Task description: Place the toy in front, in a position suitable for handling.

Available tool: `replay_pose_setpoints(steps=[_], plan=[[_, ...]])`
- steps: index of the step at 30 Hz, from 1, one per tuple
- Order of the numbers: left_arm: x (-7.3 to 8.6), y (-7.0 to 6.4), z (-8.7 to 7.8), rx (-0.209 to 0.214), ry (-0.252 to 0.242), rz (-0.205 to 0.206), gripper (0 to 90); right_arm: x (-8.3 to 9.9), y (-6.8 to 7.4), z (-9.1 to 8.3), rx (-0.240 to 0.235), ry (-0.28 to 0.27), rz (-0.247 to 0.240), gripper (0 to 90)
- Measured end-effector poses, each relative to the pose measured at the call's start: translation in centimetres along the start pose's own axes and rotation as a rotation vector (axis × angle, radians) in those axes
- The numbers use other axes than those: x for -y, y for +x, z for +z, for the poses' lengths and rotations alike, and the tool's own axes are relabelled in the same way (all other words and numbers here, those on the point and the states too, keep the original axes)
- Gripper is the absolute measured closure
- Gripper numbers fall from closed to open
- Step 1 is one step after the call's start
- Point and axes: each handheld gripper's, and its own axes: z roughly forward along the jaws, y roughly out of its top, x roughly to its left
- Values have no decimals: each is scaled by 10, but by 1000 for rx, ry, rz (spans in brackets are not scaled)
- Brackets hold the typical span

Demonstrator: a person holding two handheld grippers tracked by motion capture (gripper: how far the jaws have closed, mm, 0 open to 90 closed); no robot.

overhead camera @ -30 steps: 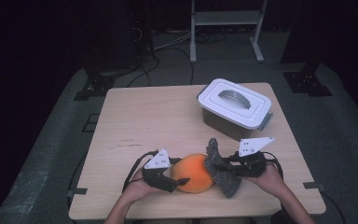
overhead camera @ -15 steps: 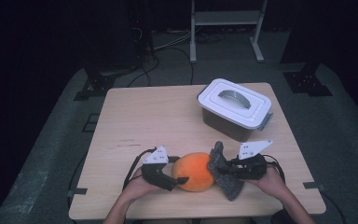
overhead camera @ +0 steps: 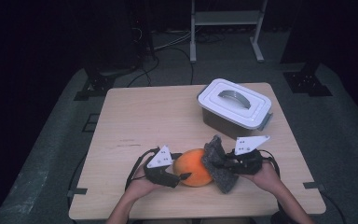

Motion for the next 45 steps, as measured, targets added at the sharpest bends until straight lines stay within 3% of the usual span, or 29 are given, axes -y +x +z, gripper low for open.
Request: replay_pose_setpoints(steps=[3, 4, 9, 14, 18, 20, 23, 26, 28, 34, 36, 40, 41, 42, 45], plan=[[0, 6, 1, 28, 13, -83, 134, 7, 0, -1, 2, 15, 11, 749], [0, 7, 3, 29, 11, -94, 138, 11, 0, -1, 9, 32, 12, 748], [-2, 0, 5, 4, 19, -42, 234, 10, 2, -6, 19, 35, 12, 749], [-7, -4, 5, 19, 25, -7, 235, -9, 6, -10, 24, 2, -27, 749], [-4, -2, 1, 35, 19, -14, 223, -10, 4, -5, 17, 13, -34, 749], [-3, 0, -1, 45, 1, -41, 198, -3, 0, -6, 19, 11, -10, 749], [-3, 2, 0, 37, 14, -49, 181, 5, -2, -10, 29, 15, 10, 749], [-2, 0, 3, 44, 8, -45, 227, 7, -4, -13, 36, 24, 16, 749], [-4, -2, 6, 38, 36, -27, 249, 0, 0, -17, 45, 23, -3, 749], [-4, -1, 5, 38, 39, -24, 257, -14, 7, -15, 29, 9, -47, 749], [-5, 0, 5, 32, 29, -33, 188, -12, 6, -10, 21, 21, -47, 749], [-8, 3, 8, 46, 37, -84, 153, -6, 3, -10, -9, 15, -22, 748], [-8, 2, 10, 59, 42, -82, 219, -6, 2, -11, -7, 31, -24, 748], [-8, 1, 11, 63, 36, -66, 219, -6, 2, -11, -7, 31, -24, 748], [-11, -3, 11, 44, 44, -36, 324, -14, 5, -14, 23, 53, -55, 748]])
